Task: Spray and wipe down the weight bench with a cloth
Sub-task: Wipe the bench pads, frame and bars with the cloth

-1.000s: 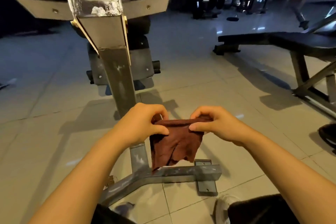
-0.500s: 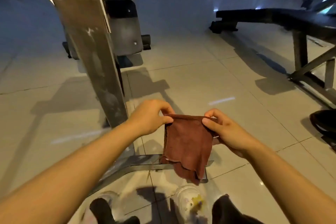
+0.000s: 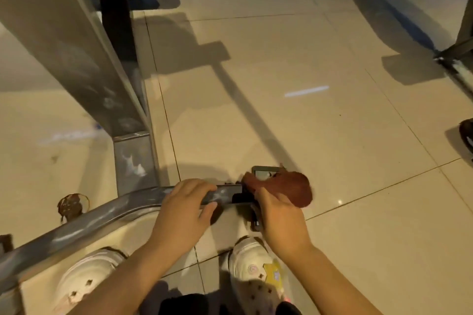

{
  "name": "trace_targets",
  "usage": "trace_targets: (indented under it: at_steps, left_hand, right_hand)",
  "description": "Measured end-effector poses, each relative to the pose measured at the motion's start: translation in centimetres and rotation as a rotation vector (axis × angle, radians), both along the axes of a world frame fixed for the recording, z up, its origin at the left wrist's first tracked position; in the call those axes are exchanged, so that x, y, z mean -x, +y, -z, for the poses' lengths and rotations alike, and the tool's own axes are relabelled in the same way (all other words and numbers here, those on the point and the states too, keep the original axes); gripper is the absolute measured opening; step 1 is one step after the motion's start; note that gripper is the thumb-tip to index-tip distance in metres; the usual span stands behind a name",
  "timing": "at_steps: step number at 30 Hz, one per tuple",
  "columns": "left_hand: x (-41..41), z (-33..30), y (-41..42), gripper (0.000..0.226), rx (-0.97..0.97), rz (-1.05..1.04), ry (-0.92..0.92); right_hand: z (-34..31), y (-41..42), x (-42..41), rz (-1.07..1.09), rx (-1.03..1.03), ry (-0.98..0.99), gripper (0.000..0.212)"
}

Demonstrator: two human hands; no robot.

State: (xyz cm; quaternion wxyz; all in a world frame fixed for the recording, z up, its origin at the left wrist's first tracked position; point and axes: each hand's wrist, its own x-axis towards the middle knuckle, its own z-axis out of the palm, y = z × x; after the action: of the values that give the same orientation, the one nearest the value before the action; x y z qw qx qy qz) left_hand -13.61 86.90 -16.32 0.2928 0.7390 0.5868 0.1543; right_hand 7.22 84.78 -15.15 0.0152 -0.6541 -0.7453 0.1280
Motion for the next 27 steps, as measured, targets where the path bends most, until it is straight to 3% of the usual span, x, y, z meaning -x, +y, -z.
trace_targets:
  at_steps: [5,9,13,17,22,27]
  left_hand:
    - [2.4,2.9,-1.6,0.050,-0.118,0.053,0.251]
    - [2.8,2.9,-1.9,0.056,-0.163,0.126,0.383]
    - [4.6,3.3,-1.4,0.063,-0.126,0.117,0.481]
    - [5.4,3.8,-0.8,0.079,-0.068,0.131,0.585]
    - [5.4,3.9,-1.0,0.083,-0.096,0.060,0.626]
    - [6.1,4.2,-0.8,0.087,-0.116,0.082,0.630]
  right_hand:
    - [2.1,0.5,-1.2,0.066,-0.139,0.070,0.041]
    - [5.2,3.1,-4.0,0.085,0.011,-0.045,0.060]
    - [7.2,3.5,-2.5,0.228,-0.062,-0.079,0.054]
    - [6.4,3.6,1.6,0.146,-0.032,-0.029,0.055]
    - [6.2,3.4,9.0,-0.142,0.021,0.065,0.055]
    - [6.5,5.1,3.3,-0.058,0.096,-0.073,0.065]
